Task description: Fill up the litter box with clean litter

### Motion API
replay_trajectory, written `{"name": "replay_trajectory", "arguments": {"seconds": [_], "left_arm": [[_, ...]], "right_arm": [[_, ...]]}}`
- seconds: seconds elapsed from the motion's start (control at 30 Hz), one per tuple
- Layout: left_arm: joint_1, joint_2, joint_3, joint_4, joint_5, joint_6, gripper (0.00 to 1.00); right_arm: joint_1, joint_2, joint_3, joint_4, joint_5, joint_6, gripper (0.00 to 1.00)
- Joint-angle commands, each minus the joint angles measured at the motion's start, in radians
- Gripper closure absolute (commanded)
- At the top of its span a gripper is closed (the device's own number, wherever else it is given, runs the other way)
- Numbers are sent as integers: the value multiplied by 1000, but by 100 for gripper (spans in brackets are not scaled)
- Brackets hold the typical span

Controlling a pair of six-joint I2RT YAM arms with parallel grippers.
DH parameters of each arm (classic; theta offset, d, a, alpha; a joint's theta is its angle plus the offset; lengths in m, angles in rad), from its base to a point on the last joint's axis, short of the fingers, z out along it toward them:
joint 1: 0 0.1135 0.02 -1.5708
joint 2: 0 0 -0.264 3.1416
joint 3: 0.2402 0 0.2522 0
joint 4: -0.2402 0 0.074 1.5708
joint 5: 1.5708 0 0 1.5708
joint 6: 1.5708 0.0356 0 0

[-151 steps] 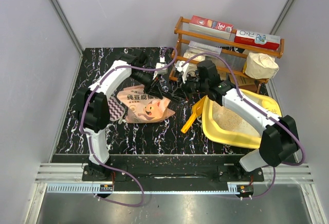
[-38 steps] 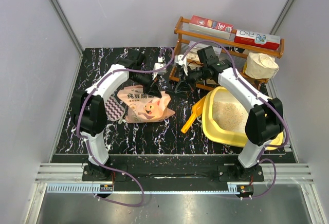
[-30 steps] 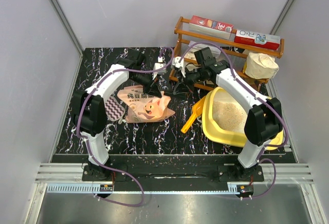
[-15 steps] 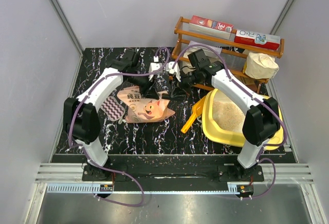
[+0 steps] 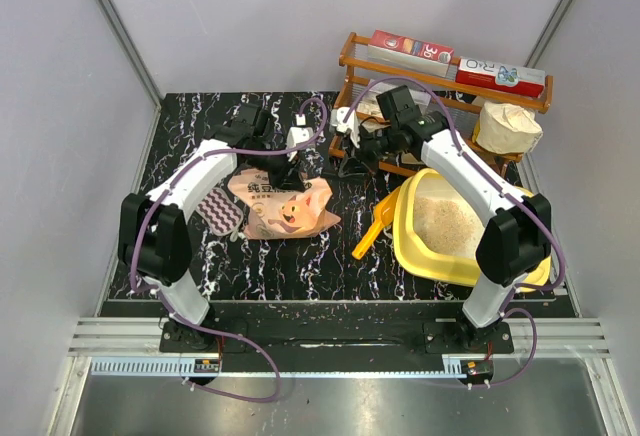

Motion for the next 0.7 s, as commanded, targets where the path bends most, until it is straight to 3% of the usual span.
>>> {"name": "replay_trajectory", "arguments": {"seconds": [0.0, 0.37, 0.67], "left_arm": [[2, 24, 48, 35, 30, -20, 79], [4, 24, 51, 27, 45, -22, 99], [4, 30, 72, 24, 53, -29, 100]], "right_arm": [[-7, -5, 67, 36, 7, -6, 100], [-7, 49, 112, -83, -57, -71, 100], [-4, 46, 84, -111, -50, -102, 100]]}}
